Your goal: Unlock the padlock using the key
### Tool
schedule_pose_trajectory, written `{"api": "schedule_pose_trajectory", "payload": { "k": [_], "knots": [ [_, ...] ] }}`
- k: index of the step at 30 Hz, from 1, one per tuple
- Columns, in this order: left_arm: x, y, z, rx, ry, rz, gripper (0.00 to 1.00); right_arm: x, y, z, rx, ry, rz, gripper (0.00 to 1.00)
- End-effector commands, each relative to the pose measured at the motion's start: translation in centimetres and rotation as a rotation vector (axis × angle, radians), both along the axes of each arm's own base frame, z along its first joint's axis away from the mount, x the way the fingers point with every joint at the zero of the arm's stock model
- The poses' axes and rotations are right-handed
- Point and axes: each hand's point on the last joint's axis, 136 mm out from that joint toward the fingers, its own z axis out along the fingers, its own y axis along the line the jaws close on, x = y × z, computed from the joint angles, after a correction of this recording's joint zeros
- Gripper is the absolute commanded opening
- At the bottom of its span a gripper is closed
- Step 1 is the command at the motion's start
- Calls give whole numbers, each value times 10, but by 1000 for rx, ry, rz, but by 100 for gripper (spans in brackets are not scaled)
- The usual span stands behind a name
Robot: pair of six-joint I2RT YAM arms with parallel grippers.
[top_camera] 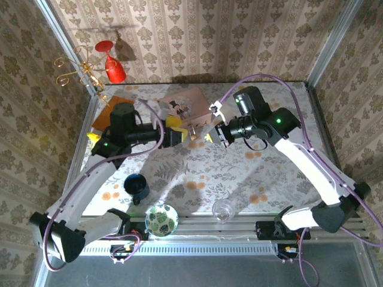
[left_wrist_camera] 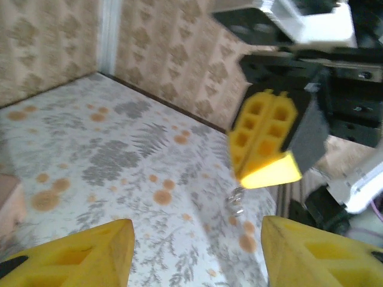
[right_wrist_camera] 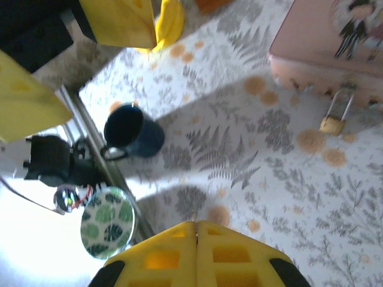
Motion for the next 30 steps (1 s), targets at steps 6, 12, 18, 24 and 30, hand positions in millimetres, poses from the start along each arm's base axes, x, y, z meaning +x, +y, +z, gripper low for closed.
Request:
{"api": "schedule_pose_trajectory", "payload": {
  "k": [6,12,18,24,30],
  "knots": [
    [-31,-29,-21,81,-51,-227,45,-23,6,-5,-92,27,216,0],
    [-33,-38,-29,72,-24,-287,26,-27,10,-10,-102,52,272,0],
    [-42,-39,-30,51,-42,-348,10,-34,16,-7,-67,58,323,0],
    [-50,-39,-37,53,-13,-404,14,-36,18,-2,-49,54,338,0],
    [-50,-39,-42,66,-6,-405,11,-37,17,-2,-48,52,339,0]
  ]
}}
